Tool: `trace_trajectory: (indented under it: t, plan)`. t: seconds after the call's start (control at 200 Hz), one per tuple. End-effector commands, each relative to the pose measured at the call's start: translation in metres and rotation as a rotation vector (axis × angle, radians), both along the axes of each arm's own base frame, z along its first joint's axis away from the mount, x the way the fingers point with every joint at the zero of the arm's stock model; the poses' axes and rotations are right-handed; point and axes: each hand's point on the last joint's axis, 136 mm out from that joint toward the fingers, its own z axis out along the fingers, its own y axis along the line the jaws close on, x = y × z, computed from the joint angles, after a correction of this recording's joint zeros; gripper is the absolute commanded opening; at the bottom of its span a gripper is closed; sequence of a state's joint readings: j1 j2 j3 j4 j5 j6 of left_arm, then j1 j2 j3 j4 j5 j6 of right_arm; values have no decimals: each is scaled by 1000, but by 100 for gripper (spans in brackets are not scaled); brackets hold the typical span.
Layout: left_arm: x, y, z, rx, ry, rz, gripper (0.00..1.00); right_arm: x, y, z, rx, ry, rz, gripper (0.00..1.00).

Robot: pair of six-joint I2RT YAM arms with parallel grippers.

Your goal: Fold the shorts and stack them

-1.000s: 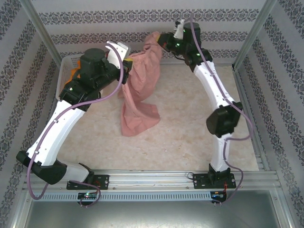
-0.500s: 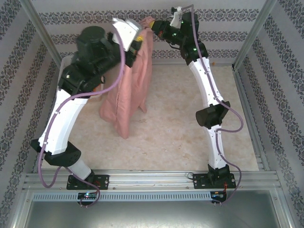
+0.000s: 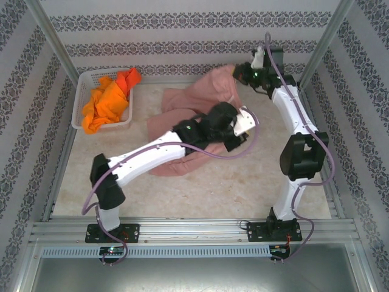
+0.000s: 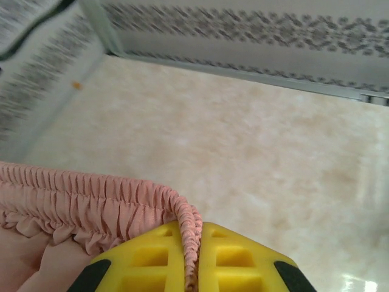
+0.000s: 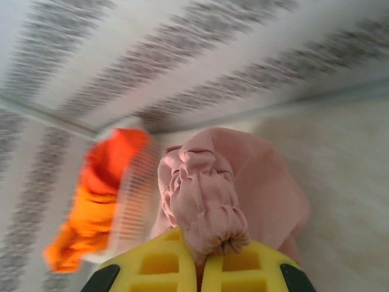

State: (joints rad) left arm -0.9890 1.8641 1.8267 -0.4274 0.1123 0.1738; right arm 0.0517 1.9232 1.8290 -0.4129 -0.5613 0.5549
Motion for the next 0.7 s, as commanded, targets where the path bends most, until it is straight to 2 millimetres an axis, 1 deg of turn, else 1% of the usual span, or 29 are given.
trace_trajectory:
  t: [0.0, 0.015, 0.035, 0.045, 0.055, 0.065, 0.07, 0.09, 0.12, 0.15, 0.18, 0.195, 0.2, 0.215, 0.22, 0.235, 0.24, 0.25, 0.28, 0.315, 0.345, 0.415, 0.48, 0.515, 0.54, 0.59, 0.634, 0.654, 0.694]
  plan:
    - [-66, -66, 17, -282, 192, -209, 13, -4, -65, -39, -220, -17, -177, 11]
    - [-68, -70, 12, -292, 208, -216, 17, -8, -72, -49, -231, 5, -195, 14]
    - [-69, -76, 5, -301, 235, -215, 25, -11, -78, -56, -239, 20, -209, 17]
    - [-69, -78, 1, -304, 248, -214, 29, -13, -83, -61, -246, 33, -222, 22]
    - [-69, -80, -2, -307, 260, -214, 32, -14, -85, -63, -248, 39, -228, 22]
    - [-69, -83, -5, -311, 272, -214, 35, -15, -90, -67, -254, 49, -238, 29]
    - [-69, -84, -6, -313, 277, -215, 36, -16, -92, -68, -256, 53, -241, 31]
    - [-69, -87, -11, -317, 299, -216, 41, -19, -97, -73, -262, 68, -252, 35]
    - [-70, -91, -18, -312, 324, -220, 49, -22, -106, -78, -266, 89, -272, 38]
    - [-69, -93, -22, -300, 337, -218, 58, -25, -113, -79, -265, 98, -287, 42]
    - [-68, -92, -21, -288, 335, -214, 63, -28, -119, -77, -260, 102, -303, 47]
    - [-68, -91, -20, -282, 331, -209, 66, -29, -123, -75, -256, 100, -316, 53]
    - [-67, -91, -20, -278, 330, -206, 67, -29, -123, -75, -256, 100, -316, 53]
    - [-66, -89, -17, -277, 319, -203, 70, -30, -125, -72, -252, 96, -324, 57]
    - [-66, -88, -16, -276, 316, -201, 71, -31, -126, -71, -251, 96, -327, 57]
    - [-64, -85, -13, -274, 303, -192, 74, -32, -128, -68, -249, 88, -334, 63]
    - [-64, -85, -12, -274, 299, -190, 76, -32, -128, -68, -249, 88, -334, 63]
    - [-63, -83, -8, -277, 288, -185, 78, -33, -129, -63, -248, 77, -338, 67]
    - [-59, -76, 0, -281, 258, -160, 87, -36, -131, -55, -253, 60, -343, 73]
    - [-53, -64, 11, -296, 228, -127, 96, -40, -130, -47, -254, 45, -343, 76]
    - [-47, -53, 21, -315, 211, -97, 100, -44, -127, -40, -241, 34, -341, 79]
    - [-32, -21, 37, -364, 214, -28, 100, -55, -116, -26, -179, 8, -327, 83]
    - [-15, 15, 41, -393, 248, 58, 100, -66, -104, -21, -125, 7, -305, 86]
    - [-4, 38, 37, -403, 273, 122, 100, -73, -94, -20, -99, 5, -283, 88]
    - [2, 53, 32, -407, 293, 164, 100, -78, -83, -20, -84, 5, -256, 90]
    - [11, 82, 20, -412, 334, 237, 100, -88, -67, -23, -68, 14, -213, 93]
    - [15, 105, 3, -406, 371, 298, 100, -99, -50, -31, -61, 30, -172, 95]
    - [16, 114, -4, -402, 384, 325, 100, -104, -40, -36, -55, 43, -147, 98]
    - [17, 132, -21, -387, 410, 385, 100, -113, -25, -45, -45, 66, -104, 98]
